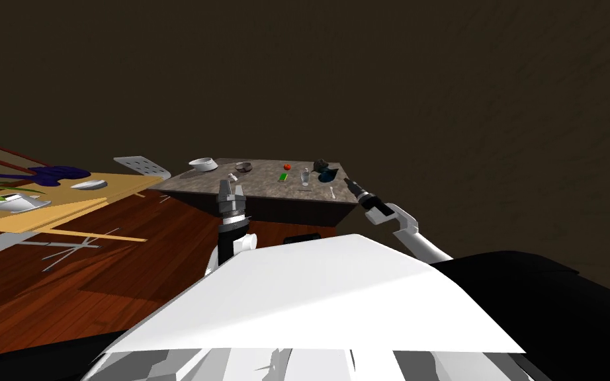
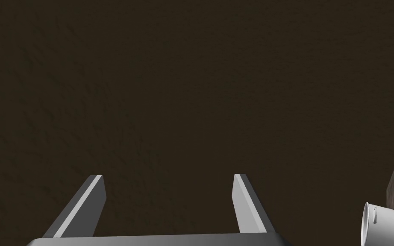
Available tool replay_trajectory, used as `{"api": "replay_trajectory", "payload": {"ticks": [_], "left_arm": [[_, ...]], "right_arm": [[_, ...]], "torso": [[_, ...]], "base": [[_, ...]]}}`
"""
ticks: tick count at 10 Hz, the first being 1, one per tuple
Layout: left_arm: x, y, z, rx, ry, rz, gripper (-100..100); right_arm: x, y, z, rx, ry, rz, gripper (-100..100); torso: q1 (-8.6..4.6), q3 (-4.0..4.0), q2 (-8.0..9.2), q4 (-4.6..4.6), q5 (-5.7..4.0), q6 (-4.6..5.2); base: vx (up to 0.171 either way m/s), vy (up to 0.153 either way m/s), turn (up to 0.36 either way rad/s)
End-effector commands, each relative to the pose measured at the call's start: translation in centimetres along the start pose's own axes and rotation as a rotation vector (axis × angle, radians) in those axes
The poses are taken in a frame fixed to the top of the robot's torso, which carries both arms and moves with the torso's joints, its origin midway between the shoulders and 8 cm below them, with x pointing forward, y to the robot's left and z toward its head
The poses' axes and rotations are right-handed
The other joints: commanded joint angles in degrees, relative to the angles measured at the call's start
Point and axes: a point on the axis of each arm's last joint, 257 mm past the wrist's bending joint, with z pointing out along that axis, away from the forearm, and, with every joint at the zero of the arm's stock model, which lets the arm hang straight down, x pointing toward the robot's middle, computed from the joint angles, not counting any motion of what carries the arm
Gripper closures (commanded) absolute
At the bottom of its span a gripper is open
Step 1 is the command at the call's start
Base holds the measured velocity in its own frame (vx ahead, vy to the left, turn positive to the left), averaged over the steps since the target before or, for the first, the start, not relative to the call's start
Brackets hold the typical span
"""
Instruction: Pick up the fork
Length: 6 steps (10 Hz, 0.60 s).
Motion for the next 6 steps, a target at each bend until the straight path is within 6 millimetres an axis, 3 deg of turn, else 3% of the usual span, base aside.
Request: {"api": "replay_trajectory", "payload": {"ticks": [1, 2, 3, 4, 6], "left_arm": [[0.0, 0.0, 0.0, 0.0, 0.0, 0.0, 0], [0.0, 0.0, 0.0, 0.0, 0.0, 0.0, 0], [0.0, 0.0, 0.0, 0.0, 0.0, 0.0, 0], [0.0, 0.0, 0.0, 0.0, 0.0, 0.0, 0], [0.0, 0.0, 0.0, 0.0, 0.0, 0.0, 0]], "right_arm": [[0.4, -1.8, 0.0, 0.06, 0.031, -0.027, -100], [0.4, -2.1, 0.0, 0.072, 0.033, -0.027, -100], [0.7, -4.1, -0.3, 0.128, 0.061, -0.05, -100], [0.7, -4.3, -0.4, 0.137, 0.062, -0.05, -100], [1.3, -8.3, -1.4, 0.251, 0.117, -0.096, -100]], "torso": [[0.0, 0.0, 0.0, 0.0, 0.0, 0.0], [0.06, 0.0, -0.01, 0.0, 0.01, -0.03], [0.02, -0.01, -0.01, 0.0, 0.0, 0.0], [0.02, -0.03, -0.05, -0.01, 0.0, -0.02], [0.05, -0.03, -0.05, -0.01, 0.01, -0.02]], "base": [[0.026, 0.063, 0.113], [0.03, 0.046, 0.06], [0.041, 0.048, 0.101], [0.039, 0.043, 0.078], [0.057, 0.075, 0.167]]}}
